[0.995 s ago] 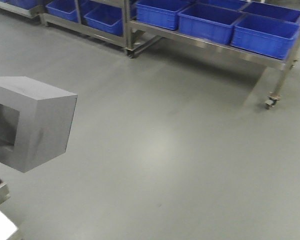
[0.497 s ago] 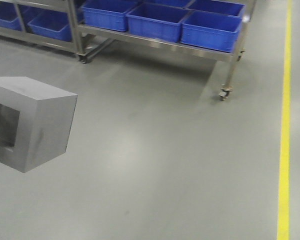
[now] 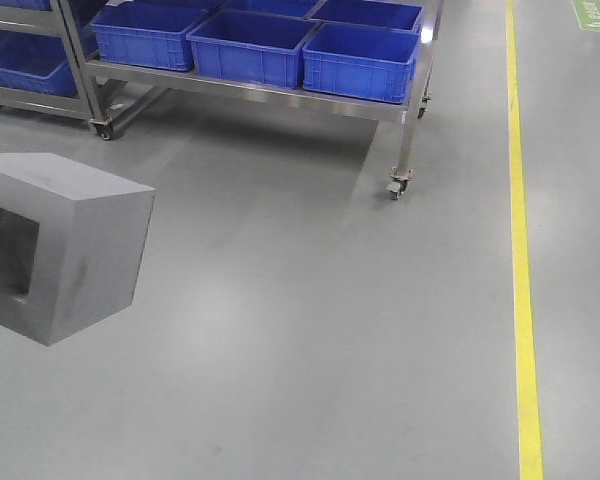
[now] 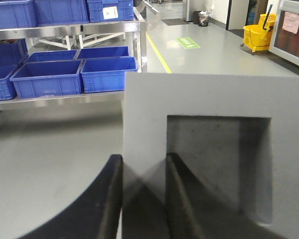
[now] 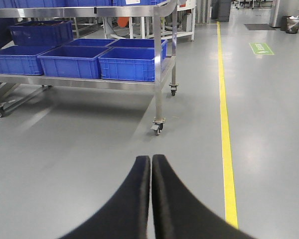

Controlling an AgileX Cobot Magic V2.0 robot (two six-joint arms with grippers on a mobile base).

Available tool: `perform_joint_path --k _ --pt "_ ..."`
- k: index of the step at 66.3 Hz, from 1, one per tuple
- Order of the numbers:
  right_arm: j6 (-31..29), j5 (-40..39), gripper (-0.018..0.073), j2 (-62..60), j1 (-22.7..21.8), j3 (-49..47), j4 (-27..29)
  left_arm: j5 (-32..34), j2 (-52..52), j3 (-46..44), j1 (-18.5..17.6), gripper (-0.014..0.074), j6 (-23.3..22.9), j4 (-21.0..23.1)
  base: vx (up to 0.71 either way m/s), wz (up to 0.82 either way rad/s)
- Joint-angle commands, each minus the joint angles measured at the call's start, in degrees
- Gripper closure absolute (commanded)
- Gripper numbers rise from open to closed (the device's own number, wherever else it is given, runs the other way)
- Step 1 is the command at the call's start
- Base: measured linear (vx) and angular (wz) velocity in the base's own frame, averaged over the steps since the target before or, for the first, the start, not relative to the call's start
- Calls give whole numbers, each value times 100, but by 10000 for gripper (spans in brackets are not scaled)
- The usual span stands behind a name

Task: Sort gray base to blue bin
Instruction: 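Drive the base to the blue bin rack holding the block in the left gripper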

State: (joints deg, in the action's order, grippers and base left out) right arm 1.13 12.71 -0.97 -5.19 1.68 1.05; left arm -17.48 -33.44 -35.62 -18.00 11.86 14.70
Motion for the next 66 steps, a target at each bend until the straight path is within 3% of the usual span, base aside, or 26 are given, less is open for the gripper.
perform_joint_path --k 1,66 --pt "-44 -424 564 -10 2 3 -38 600 14 -161 -31 603 -78 91 14 -8" --pt "-44 -424 564 -10 2 3 -38 600 14 -161 -31 603 -78 91 19 4"
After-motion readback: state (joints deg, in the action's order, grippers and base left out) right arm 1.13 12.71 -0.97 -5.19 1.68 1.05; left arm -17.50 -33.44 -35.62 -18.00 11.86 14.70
